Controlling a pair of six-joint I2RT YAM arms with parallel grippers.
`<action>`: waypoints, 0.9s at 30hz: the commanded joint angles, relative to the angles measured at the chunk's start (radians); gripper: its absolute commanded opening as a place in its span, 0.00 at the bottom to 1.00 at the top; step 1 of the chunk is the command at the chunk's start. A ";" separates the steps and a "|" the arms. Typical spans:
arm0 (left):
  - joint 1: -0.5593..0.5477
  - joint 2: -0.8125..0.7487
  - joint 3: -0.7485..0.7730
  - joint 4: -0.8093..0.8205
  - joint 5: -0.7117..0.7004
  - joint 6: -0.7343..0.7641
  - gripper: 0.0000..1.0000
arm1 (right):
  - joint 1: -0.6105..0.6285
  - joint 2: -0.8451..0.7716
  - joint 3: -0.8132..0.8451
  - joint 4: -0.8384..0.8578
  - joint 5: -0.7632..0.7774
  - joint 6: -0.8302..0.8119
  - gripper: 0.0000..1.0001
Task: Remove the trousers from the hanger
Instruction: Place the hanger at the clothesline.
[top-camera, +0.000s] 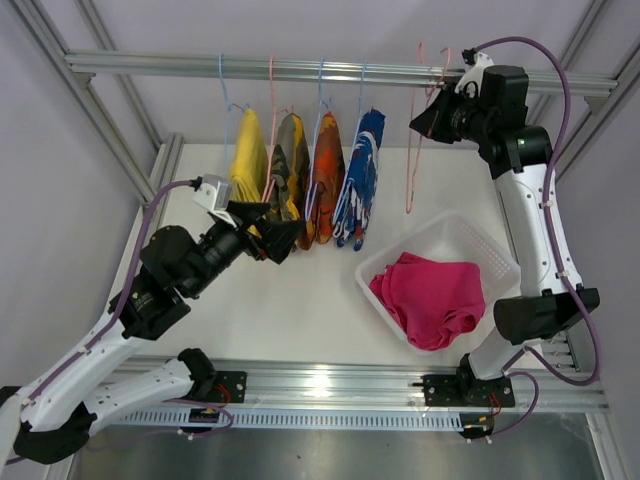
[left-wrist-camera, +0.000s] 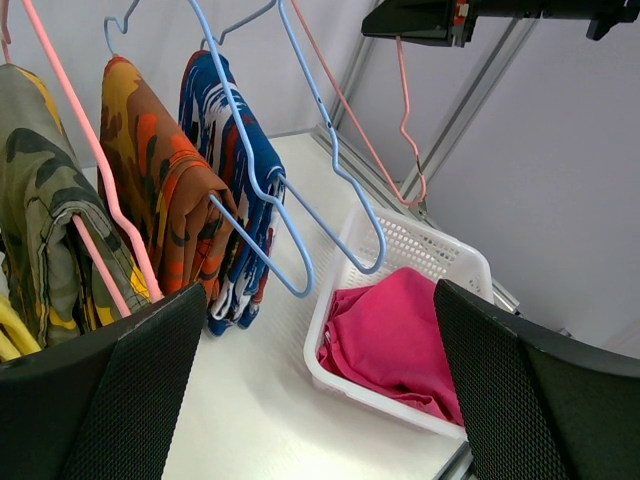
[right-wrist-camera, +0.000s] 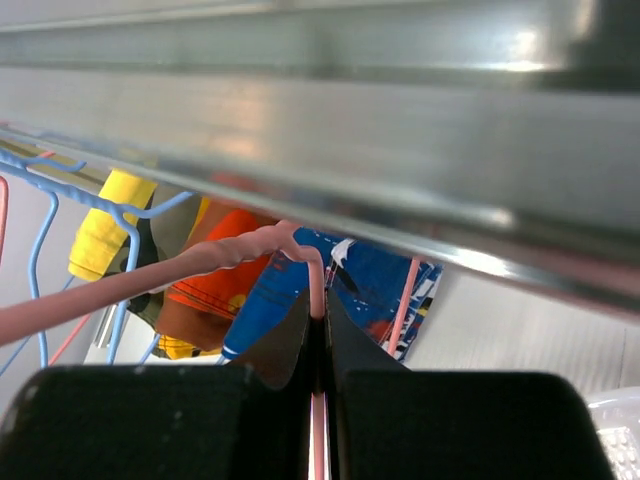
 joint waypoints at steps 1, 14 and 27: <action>0.000 -0.003 0.034 0.005 -0.003 0.023 0.99 | -0.009 0.030 0.085 -0.052 -0.045 0.018 0.00; 0.003 -0.007 0.037 0.004 0.007 0.023 0.99 | -0.038 0.108 0.201 -0.183 -0.068 0.041 0.00; 0.009 -0.011 0.035 0.002 0.020 0.020 0.99 | -0.061 0.089 0.174 -0.204 -0.119 0.058 0.04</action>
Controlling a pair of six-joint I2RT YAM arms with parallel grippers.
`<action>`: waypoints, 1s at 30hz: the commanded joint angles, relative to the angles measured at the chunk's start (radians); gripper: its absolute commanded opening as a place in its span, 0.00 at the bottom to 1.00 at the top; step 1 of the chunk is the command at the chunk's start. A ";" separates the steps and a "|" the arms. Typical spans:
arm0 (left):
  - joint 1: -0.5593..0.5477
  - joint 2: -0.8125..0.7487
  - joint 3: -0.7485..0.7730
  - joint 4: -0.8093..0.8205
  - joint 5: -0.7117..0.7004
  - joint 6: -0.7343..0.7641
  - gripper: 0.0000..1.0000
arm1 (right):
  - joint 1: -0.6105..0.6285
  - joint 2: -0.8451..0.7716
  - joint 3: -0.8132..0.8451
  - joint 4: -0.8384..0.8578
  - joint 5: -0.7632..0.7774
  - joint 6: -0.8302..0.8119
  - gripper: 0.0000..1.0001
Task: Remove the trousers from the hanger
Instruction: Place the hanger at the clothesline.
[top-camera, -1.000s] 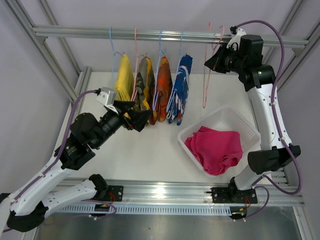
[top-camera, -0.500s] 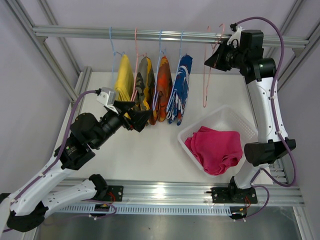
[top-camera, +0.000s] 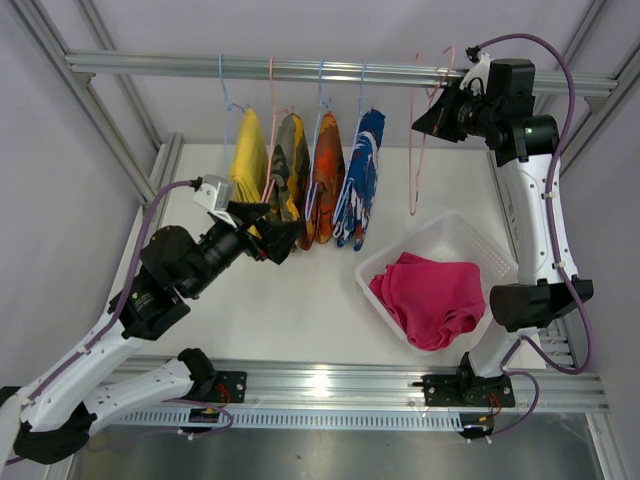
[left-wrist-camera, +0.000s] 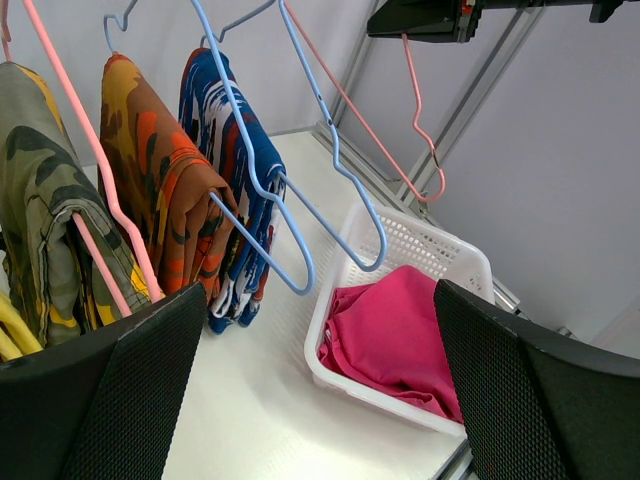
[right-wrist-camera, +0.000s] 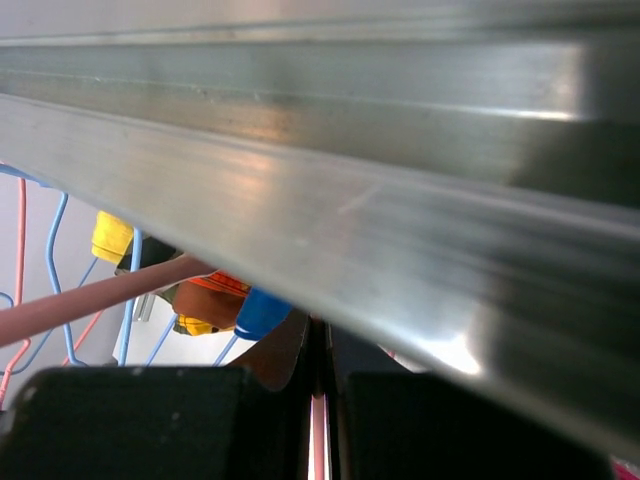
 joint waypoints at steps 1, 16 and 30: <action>0.008 -0.010 0.037 0.009 0.019 0.019 0.99 | -0.014 -0.004 0.008 -0.041 -0.028 0.034 0.04; 0.011 -0.015 0.035 0.011 0.026 0.018 1.00 | -0.013 -0.013 -0.009 -0.047 -0.036 0.031 0.00; 0.011 -0.018 0.038 0.009 0.031 0.021 0.99 | -0.016 -0.067 -0.096 -0.029 -0.040 0.011 0.52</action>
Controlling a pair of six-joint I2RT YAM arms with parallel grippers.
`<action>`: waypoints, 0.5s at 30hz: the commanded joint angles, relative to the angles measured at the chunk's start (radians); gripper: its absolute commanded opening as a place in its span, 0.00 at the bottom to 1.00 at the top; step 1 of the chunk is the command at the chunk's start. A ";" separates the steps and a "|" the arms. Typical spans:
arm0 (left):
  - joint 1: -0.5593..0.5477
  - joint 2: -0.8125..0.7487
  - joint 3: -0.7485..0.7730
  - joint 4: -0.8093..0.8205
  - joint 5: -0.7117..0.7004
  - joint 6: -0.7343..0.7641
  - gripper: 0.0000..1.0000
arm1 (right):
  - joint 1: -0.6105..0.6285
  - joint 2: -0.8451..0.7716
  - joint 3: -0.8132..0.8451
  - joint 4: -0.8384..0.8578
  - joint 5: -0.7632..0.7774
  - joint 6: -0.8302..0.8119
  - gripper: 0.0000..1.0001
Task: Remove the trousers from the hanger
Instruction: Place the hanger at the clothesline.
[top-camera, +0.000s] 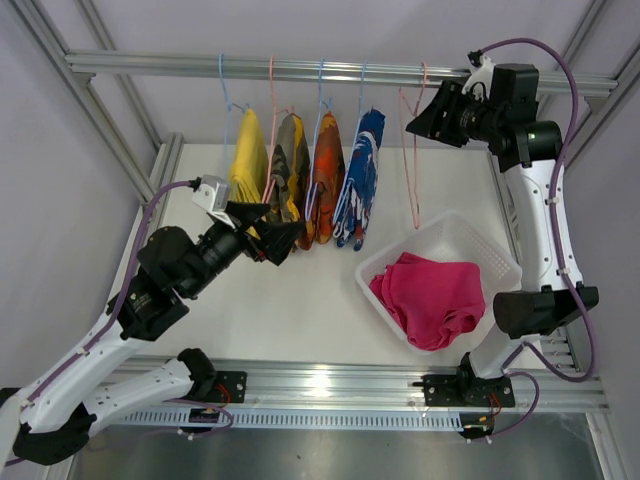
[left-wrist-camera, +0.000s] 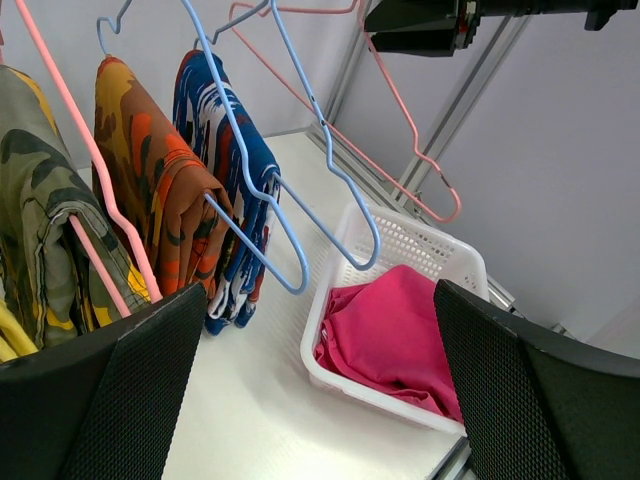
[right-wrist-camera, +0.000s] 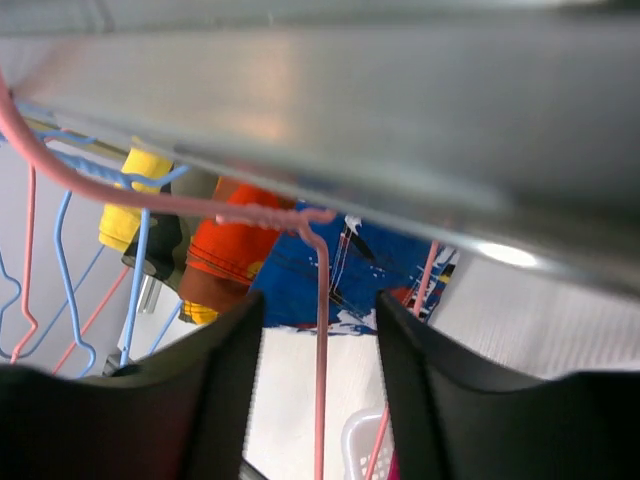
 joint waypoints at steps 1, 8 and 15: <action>0.007 -0.011 0.037 0.010 0.011 0.021 0.99 | -0.008 -0.038 -0.048 -0.052 -0.007 0.007 0.55; 0.007 -0.014 0.037 0.009 0.006 0.025 0.99 | -0.010 -0.155 -0.106 -0.049 -0.011 0.007 0.66; 0.007 -0.026 0.031 0.015 -0.023 0.041 0.99 | 0.004 -0.375 -0.218 0.026 0.037 -0.010 0.66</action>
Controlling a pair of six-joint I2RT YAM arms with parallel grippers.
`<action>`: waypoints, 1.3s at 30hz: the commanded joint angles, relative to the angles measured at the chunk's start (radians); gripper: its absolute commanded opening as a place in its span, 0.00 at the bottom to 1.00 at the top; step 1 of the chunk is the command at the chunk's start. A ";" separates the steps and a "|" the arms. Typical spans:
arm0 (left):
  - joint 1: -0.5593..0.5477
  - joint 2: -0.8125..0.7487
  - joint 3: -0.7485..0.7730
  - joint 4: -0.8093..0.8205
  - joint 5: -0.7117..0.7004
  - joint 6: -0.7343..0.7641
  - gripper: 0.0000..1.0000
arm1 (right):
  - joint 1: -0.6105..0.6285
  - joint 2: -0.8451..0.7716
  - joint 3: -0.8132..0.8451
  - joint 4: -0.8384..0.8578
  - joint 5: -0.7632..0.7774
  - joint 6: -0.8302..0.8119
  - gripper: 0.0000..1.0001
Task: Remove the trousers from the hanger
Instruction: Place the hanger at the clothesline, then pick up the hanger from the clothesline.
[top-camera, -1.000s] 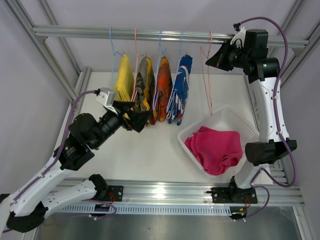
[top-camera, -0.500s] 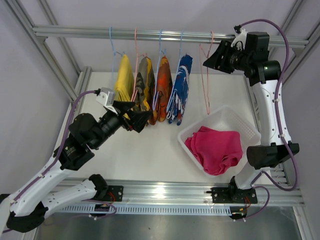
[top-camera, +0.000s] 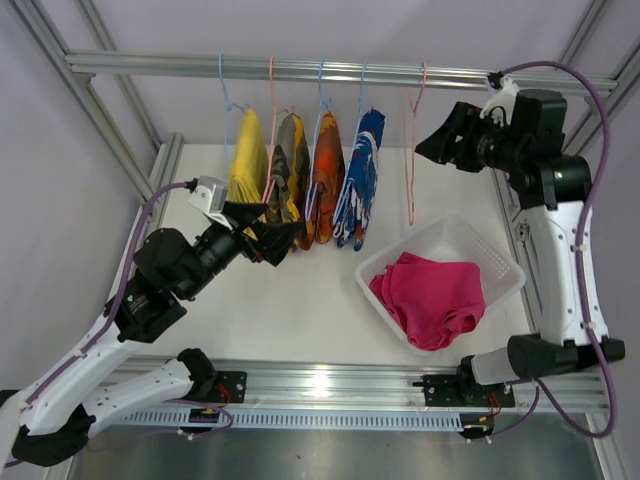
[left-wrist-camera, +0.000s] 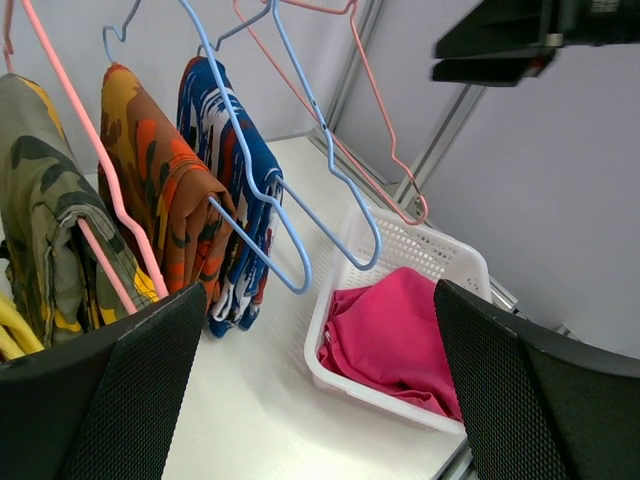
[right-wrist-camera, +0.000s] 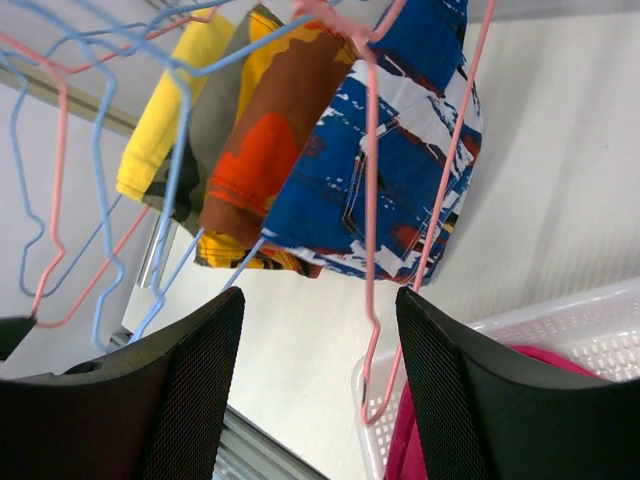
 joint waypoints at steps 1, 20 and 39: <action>0.007 -0.020 0.031 0.017 -0.030 0.032 0.99 | 0.014 -0.160 -0.015 0.069 0.041 -0.011 0.66; 0.007 -0.051 0.006 0.042 -0.120 0.076 0.99 | 0.356 0.025 -0.032 0.274 0.114 0.012 0.62; 0.015 -0.063 0.006 0.040 -0.109 0.072 0.99 | 0.391 0.010 -0.348 0.659 0.109 0.096 0.54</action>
